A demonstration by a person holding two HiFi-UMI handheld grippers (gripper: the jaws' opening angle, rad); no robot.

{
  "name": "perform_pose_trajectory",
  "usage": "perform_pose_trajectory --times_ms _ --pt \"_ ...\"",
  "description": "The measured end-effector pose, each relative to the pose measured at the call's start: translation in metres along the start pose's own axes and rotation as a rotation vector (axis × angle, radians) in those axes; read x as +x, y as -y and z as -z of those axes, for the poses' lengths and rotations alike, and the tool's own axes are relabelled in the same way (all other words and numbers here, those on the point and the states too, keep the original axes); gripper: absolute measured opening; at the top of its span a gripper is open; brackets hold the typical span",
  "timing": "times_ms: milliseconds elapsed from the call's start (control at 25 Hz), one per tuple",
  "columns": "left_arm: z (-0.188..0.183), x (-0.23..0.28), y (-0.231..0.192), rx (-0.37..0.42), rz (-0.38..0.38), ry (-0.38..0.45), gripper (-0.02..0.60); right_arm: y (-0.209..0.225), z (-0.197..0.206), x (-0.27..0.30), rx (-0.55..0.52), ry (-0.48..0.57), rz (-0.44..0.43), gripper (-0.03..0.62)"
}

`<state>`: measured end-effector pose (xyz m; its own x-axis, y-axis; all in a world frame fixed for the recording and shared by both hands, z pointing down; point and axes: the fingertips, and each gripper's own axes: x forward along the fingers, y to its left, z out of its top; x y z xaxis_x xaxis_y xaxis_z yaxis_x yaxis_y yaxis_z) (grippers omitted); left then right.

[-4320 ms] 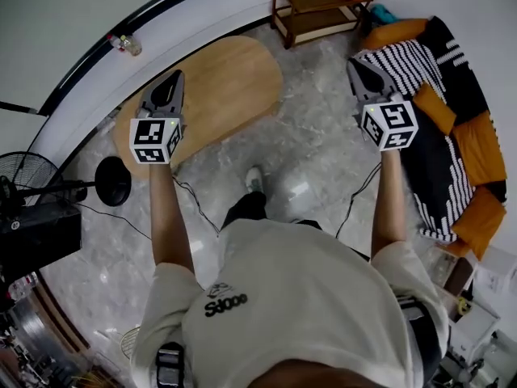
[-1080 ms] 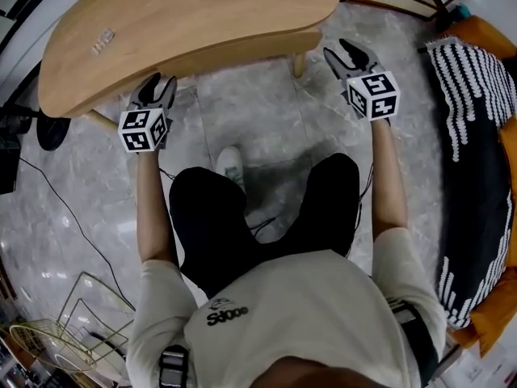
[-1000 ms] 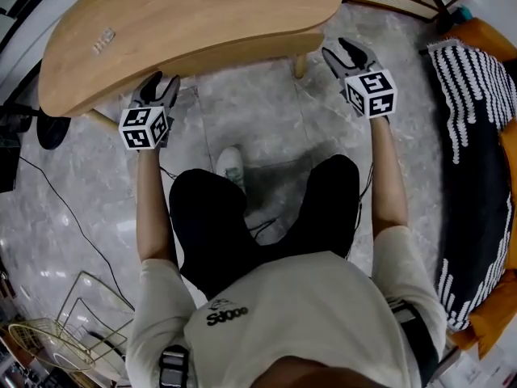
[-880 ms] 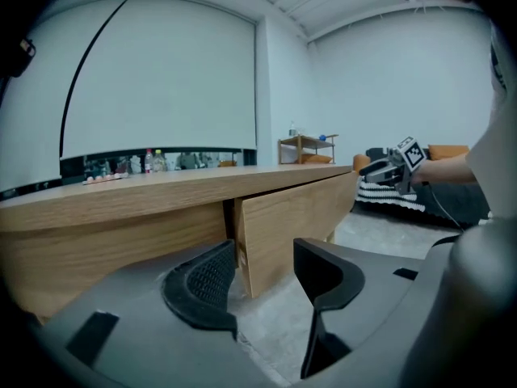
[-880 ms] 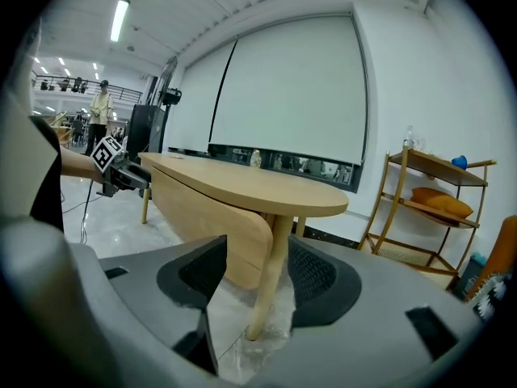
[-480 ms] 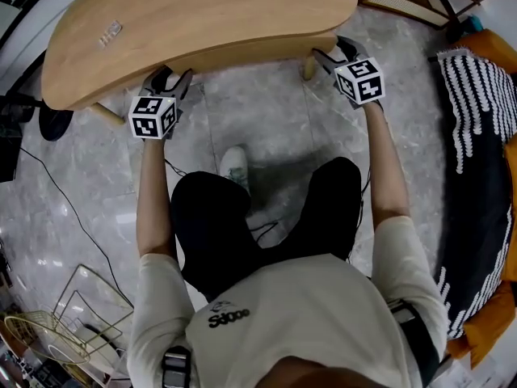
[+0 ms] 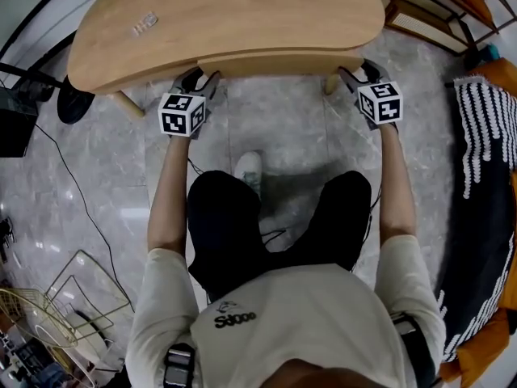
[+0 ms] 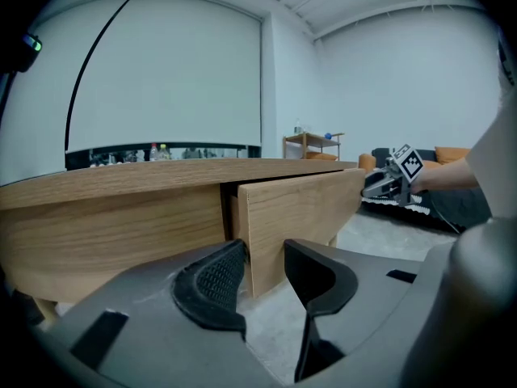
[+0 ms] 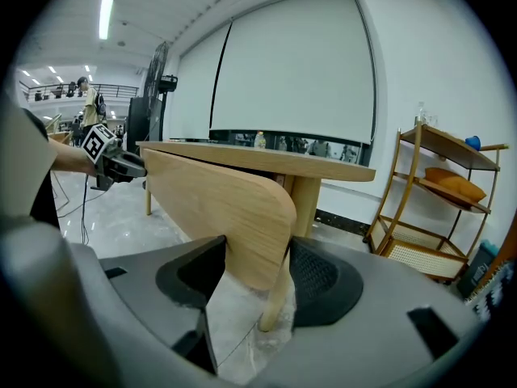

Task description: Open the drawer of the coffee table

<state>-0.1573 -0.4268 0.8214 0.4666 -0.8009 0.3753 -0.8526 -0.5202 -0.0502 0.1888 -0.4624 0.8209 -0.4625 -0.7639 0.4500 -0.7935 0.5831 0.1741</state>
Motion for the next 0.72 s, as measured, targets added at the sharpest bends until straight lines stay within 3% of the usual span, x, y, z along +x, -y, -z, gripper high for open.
perform_pose_trajectory --times_ms 440,720 --pt "0.015 -0.036 0.028 0.042 0.087 -0.064 0.149 -0.023 0.015 -0.035 0.011 -0.011 0.007 0.236" --pt "0.024 -0.059 0.046 0.04 0.094 -0.042 0.146 -0.04 0.026 -0.061 0.014 -0.023 0.0 0.236"
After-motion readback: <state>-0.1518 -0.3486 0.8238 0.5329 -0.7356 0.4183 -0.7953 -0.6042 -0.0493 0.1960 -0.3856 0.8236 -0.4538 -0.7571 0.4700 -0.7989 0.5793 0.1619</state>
